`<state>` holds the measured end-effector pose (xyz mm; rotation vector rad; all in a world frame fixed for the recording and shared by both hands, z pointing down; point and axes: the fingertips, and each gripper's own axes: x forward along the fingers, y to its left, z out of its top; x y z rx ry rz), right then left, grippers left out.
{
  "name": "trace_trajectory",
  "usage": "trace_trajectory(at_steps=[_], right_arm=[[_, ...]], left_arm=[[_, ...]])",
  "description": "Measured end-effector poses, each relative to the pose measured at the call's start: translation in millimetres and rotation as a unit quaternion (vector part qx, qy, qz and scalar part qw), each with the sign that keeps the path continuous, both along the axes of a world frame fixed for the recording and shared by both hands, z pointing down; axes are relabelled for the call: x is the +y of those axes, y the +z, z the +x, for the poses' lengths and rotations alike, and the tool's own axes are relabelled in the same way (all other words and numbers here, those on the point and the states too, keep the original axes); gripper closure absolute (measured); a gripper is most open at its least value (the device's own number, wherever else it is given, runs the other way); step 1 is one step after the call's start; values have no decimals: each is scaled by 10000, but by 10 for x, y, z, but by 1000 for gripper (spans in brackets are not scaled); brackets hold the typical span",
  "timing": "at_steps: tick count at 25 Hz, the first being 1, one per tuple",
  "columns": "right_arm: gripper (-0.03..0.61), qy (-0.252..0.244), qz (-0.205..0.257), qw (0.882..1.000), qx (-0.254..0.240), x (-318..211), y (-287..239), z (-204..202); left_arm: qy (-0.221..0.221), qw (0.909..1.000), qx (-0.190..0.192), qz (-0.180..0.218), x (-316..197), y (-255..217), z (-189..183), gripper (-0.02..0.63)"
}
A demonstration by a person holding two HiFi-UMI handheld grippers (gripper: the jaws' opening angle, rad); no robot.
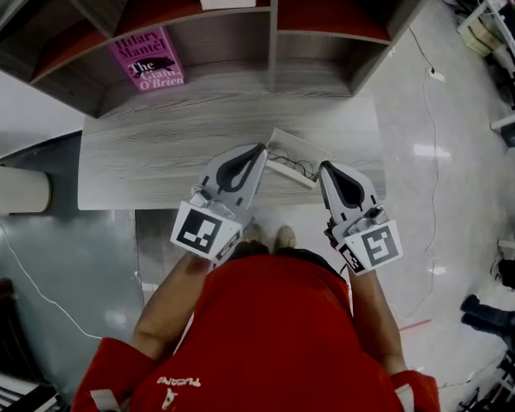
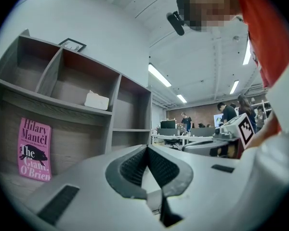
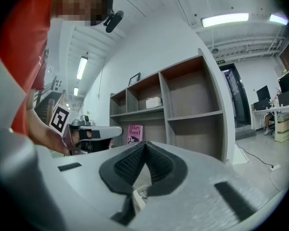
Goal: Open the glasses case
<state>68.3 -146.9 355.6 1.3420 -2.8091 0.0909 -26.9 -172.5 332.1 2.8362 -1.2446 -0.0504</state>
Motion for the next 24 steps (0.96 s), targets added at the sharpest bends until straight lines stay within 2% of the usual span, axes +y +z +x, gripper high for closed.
trace_trajectory(at_steps=[24], right_arm=[[575, -102, 95, 9999, -88, 77, -23, -20]], left_arm=[[-101, 9999, 5, 46, 102, -58, -19, 604]])
